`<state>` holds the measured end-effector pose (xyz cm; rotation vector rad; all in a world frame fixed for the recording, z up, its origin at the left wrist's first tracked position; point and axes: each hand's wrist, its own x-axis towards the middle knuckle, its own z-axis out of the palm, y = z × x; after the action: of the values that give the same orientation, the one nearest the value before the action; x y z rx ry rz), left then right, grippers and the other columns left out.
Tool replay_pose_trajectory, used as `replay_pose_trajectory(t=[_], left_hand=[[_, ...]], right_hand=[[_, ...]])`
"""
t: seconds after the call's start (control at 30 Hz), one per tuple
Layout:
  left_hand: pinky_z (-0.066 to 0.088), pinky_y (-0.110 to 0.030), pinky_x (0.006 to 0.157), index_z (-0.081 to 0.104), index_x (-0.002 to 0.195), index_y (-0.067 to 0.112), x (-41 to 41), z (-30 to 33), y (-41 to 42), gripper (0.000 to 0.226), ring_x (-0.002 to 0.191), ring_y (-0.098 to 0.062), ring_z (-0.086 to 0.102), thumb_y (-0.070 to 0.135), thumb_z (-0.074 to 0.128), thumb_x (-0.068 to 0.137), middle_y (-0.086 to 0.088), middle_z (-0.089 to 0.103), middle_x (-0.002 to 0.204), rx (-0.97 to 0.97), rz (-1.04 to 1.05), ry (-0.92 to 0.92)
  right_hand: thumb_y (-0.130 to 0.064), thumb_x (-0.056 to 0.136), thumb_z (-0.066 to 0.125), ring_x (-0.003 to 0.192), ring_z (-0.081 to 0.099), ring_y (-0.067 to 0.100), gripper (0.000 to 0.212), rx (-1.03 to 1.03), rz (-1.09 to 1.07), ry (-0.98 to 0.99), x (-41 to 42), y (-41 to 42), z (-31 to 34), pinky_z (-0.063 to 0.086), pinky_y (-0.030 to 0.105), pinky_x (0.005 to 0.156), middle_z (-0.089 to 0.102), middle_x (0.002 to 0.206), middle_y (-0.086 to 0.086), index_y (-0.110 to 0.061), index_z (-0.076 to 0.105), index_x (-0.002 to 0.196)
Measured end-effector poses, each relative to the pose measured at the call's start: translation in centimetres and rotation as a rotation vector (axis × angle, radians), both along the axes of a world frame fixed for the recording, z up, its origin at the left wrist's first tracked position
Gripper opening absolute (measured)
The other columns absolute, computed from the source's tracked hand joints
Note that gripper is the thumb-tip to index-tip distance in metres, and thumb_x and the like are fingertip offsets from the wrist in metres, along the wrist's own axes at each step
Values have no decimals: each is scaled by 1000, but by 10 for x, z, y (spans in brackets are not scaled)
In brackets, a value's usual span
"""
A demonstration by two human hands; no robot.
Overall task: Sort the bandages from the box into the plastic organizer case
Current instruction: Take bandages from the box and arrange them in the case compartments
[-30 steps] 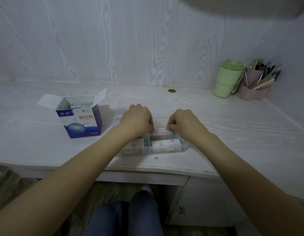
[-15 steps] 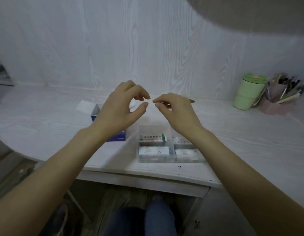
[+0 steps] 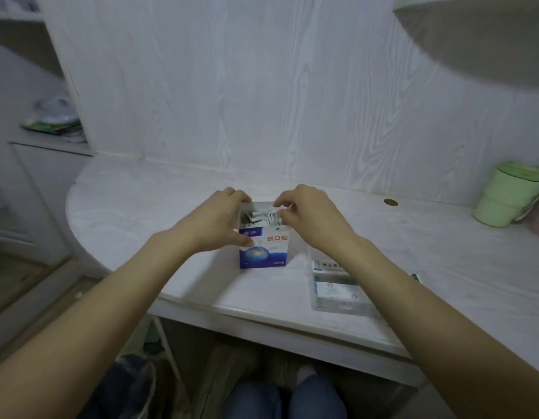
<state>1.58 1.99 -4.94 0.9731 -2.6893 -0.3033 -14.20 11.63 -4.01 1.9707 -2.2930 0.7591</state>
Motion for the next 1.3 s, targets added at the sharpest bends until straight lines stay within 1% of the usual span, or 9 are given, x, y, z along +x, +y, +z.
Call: replay_pose_trajectory(t=[0.1,0.37,0.57,0.7,0.8,1.0,1.17,1.23,1.3], left_hand=[[31,-22,76,47,120,15,11,-6,6,73,98,-10,37,30,86,61,5,45,111,-16,-64,134],[39,-28,84,47,118,16,22,-18,21,69,102,-12,41,28,84,62,8,46,112,-49,-99,269],[37,-26,82,46,118,18,22,-18,25,70,102,-12,41,28,85,62,7,46,112,-50,-108,247],[39,-30,85,46,120,17,21,-15,24,70,104,-15,42,29,85,62,4,48,114,-60,-93,211],[39,-31,86,46,122,16,20,-13,23,72,104,-16,42,31,85,62,3,48,115,-72,-91,198],[38,-28,85,45,122,16,20,-10,20,74,106,-14,41,30,85,62,4,46,116,-29,-77,180],[32,-27,93,42,132,18,15,-6,12,80,118,-17,39,40,81,66,3,48,128,-54,-20,74],[18,-38,112,37,138,20,9,-2,9,86,133,-17,30,49,77,67,4,43,140,-72,31,-46],[1,-49,116,30,143,21,2,4,12,91,143,-15,18,60,69,71,5,35,149,-10,76,-26]], right_hand=[[-19,91,59,105,46,17,19,-36,37,54,9,-4,-3,41,28,80,50,105,2,-16,70,106],[-28,84,70,104,38,16,16,-72,110,194,25,-2,-8,39,32,88,48,108,-1,-18,73,94],[-18,84,69,100,45,24,6,-137,163,383,32,-4,-11,33,31,74,53,104,4,-16,72,89],[-6,58,85,72,54,30,19,-190,195,494,32,-8,-14,29,29,59,58,80,7,-16,70,63],[-7,54,85,74,57,27,21,-207,175,539,31,-9,-12,29,28,61,60,82,5,-18,69,61],[-7,79,69,101,51,26,3,-272,154,308,20,-5,1,43,38,79,59,109,6,-11,70,78],[-16,95,53,94,57,17,8,-280,57,10,3,0,25,49,34,80,63,101,2,-14,61,94],[-14,95,53,88,59,15,8,-336,-27,-132,-2,6,32,49,27,75,64,93,0,-16,58,89],[-11,93,56,84,60,13,10,-383,-83,-279,-7,12,35,52,26,71,63,86,-2,-16,57,85]])
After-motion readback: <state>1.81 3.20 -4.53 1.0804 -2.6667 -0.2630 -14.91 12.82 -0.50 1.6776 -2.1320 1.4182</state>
